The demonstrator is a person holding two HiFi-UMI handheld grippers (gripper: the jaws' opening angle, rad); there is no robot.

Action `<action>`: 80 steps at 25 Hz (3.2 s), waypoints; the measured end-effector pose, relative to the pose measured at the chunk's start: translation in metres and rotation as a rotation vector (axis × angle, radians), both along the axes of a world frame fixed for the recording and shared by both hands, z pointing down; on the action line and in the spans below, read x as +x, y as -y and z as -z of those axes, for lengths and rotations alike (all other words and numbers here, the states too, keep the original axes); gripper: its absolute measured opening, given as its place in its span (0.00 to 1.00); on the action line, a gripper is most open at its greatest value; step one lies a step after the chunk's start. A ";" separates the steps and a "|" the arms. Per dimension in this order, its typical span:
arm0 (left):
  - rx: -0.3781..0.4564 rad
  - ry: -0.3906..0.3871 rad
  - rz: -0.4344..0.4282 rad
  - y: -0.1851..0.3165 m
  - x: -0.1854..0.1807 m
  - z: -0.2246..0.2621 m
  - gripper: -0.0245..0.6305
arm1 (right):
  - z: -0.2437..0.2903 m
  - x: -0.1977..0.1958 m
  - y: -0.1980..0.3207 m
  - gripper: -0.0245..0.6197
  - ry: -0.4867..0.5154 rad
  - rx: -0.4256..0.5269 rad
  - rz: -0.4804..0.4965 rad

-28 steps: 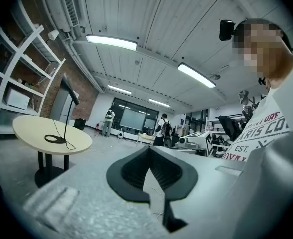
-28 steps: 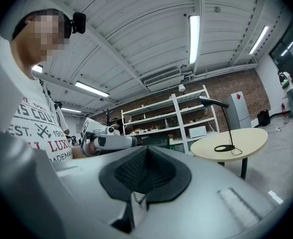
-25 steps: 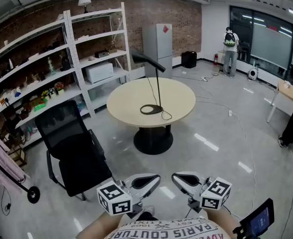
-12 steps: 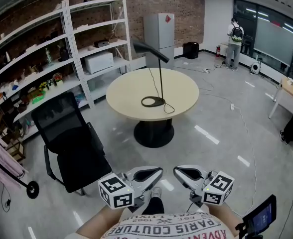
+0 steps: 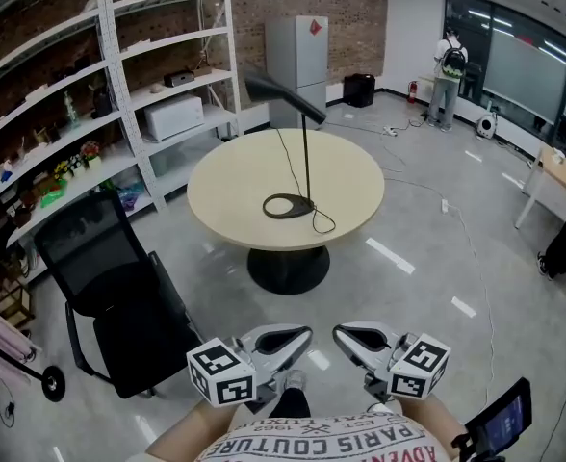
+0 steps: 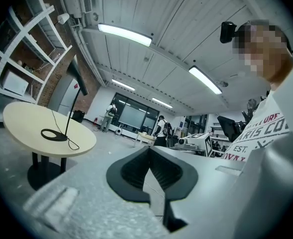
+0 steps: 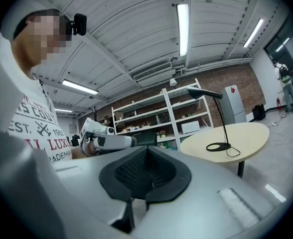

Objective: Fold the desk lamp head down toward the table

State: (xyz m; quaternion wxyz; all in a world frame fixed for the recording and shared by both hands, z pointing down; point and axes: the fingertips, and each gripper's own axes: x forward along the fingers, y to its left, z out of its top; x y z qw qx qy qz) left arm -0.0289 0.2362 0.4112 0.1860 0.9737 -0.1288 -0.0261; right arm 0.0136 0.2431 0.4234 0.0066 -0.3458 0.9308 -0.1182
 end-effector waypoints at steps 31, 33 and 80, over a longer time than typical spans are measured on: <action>0.014 -0.016 0.086 0.360 -0.029 0.010 0.04 | -0.015 0.006 0.347 0.04 0.004 -0.007 -0.056; 0.021 -0.012 0.102 0.366 -0.031 0.011 0.04 | -0.015 0.006 0.351 0.04 -0.013 0.010 -0.054; 0.193 0.012 0.287 0.541 -0.035 0.101 0.25 | -0.033 0.074 0.584 0.11 -0.180 0.116 -0.085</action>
